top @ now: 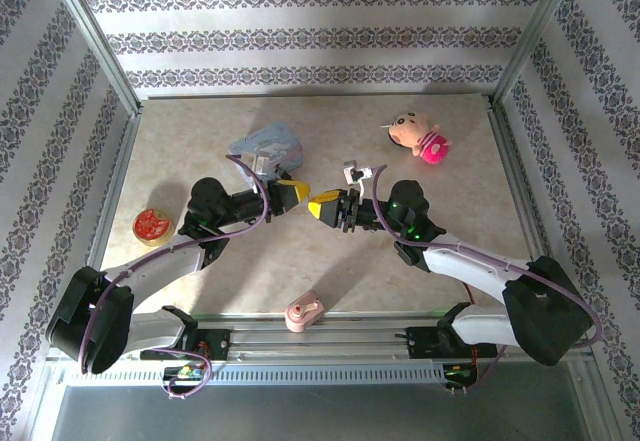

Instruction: Unlock the padlock with the key

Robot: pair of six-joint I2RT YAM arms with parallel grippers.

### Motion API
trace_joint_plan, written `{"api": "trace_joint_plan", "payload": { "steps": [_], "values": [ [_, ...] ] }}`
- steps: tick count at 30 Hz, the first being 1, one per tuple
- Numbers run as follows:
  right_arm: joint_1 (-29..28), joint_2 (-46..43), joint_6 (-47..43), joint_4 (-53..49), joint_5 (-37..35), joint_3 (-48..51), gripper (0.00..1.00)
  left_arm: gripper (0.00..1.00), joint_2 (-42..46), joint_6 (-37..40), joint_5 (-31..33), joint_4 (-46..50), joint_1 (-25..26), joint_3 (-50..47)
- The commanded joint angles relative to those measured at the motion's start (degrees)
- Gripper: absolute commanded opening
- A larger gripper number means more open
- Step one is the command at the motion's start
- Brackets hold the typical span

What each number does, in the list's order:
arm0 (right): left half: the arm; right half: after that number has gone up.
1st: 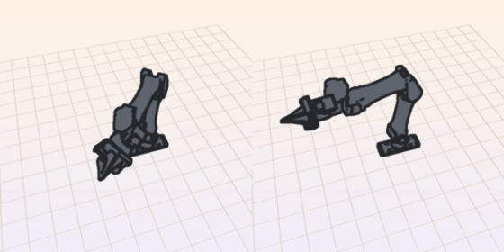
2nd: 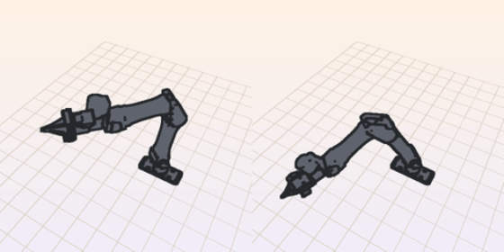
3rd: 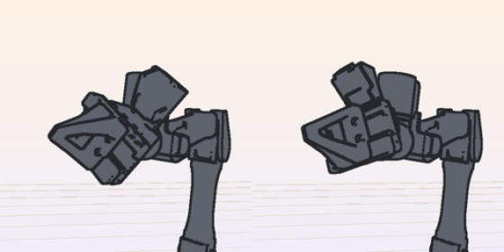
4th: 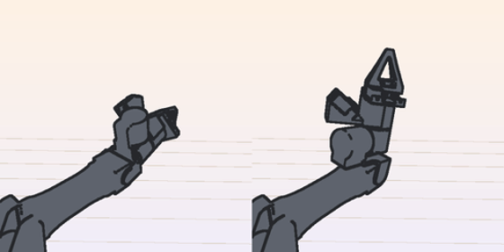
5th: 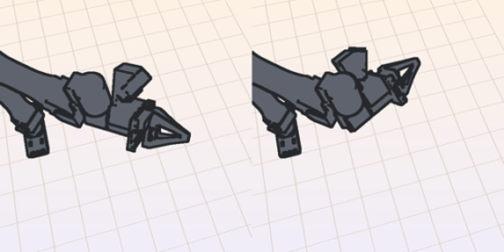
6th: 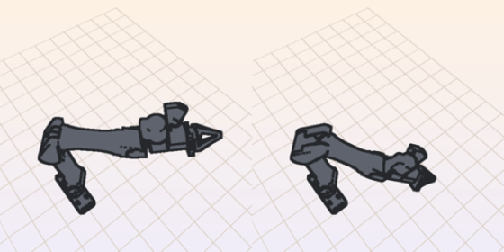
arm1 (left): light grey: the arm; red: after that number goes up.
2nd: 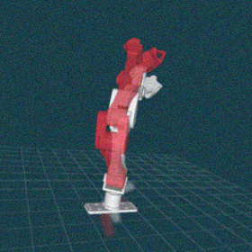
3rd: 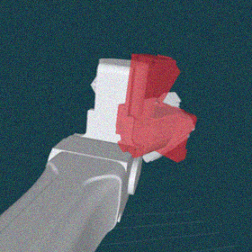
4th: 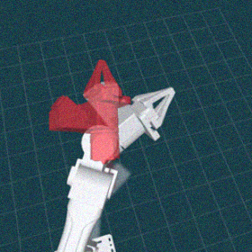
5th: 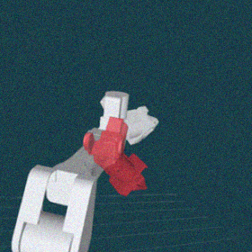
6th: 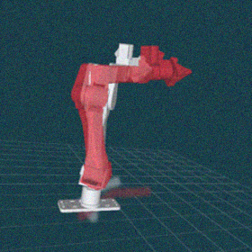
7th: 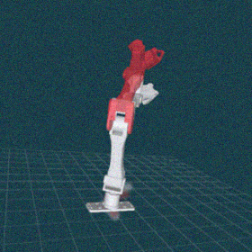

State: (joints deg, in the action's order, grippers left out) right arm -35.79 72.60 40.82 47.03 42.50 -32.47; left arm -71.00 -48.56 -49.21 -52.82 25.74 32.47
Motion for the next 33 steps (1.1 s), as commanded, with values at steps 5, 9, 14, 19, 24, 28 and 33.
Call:
{"api": "trace_joint_plan", "payload": {
  "steps": [5,9,14,19,24,28,33],
  "values": [
    [-0.6,0.7,0.5,3.3,0.7,-1.3,0.25,0.0,0.3,-1.3,-0.1,-4.1,-0.8,-0.4],
    [-0.7,0.5,0.5,3.4,0.8,-1.3,0.25,0.0,0.1,-1.4,-0.1,-4.3,-0.7,-0.5],
    [-0.7,0.3,0.3,3.4,0.4,-1.4,0.25,0.0,0.0,-1.7,-0.2,-4.6,-0.7,-0.5],
    [-0.6,0.5,0.3,3.4,0.5,-1.7,0.26,0.0,-0.2,-1.6,-0.3,-4.5,-0.7,-0.5],
    [-0.7,1.1,0.5,3.5,1.0,-2.3,0.24,0.0,-0.4,-1.7,-0.3,-4.5,-0.8,-0.3],
    [-0.7,1.4,0.6,3.7,1.2,-2.6,0.19,0.0,-0.6,-1.6,-0.3,-4.4,-0.8,0.0],
    [-0.9,1.7,0.7,3.7,1.6,-2.6,0.15,0.0,-0.3,-1.7,0.2,-4.4,-1.0,0.0]
  ]
}}
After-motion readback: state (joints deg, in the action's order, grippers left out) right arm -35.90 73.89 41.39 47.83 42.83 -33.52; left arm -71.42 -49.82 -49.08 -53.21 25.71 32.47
